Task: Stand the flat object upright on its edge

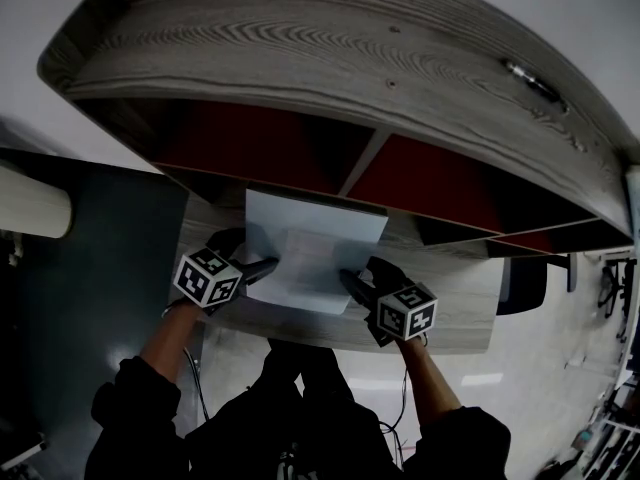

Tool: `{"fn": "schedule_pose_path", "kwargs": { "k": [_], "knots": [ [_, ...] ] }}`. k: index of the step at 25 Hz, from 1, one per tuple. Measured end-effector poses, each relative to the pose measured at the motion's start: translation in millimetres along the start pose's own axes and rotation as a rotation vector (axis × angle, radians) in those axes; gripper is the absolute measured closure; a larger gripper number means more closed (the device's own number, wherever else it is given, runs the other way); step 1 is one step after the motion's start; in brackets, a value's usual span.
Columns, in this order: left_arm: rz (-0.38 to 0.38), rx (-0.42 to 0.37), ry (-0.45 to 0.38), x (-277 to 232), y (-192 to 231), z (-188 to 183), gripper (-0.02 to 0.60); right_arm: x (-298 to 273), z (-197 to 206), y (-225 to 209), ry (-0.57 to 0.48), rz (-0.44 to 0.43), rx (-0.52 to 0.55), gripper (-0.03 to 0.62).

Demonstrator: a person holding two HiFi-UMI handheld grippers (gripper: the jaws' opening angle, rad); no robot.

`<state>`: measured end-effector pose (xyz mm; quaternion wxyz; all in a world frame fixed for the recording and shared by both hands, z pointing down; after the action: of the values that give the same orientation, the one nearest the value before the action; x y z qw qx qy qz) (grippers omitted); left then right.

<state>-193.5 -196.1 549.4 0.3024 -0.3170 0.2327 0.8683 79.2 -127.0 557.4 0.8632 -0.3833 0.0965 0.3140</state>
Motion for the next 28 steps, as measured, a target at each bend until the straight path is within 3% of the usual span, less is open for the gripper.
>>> {"fn": "schedule_pose_path", "kwargs": {
  "k": [8, 24, 28],
  "knots": [
    [-0.052, -0.091, -0.049, 9, -4, -7, 0.221, 5, -6, 6, -0.014, 0.079, 0.186, 0.341],
    [-0.181, -0.239, -0.148, 9, -3, -20, 0.222, 0, -21, 11, -0.015, 0.184, 0.391, 0.341],
    [-0.211, -0.244, -0.165, 6, 1, -23, 0.222, -6, -27, 7, -0.023, 0.208, 0.411, 0.341]
  ]
}}
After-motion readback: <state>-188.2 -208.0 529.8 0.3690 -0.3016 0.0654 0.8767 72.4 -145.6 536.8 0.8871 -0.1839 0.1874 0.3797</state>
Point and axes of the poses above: the fingertips, and each gripper's own axes: x backward along the fingers, y to its left, z out of its underside, the point moved 8 cm from there along x, backward along the fingers, and after that the axes turned 9 degrees about -z, right-handed, at the moved point
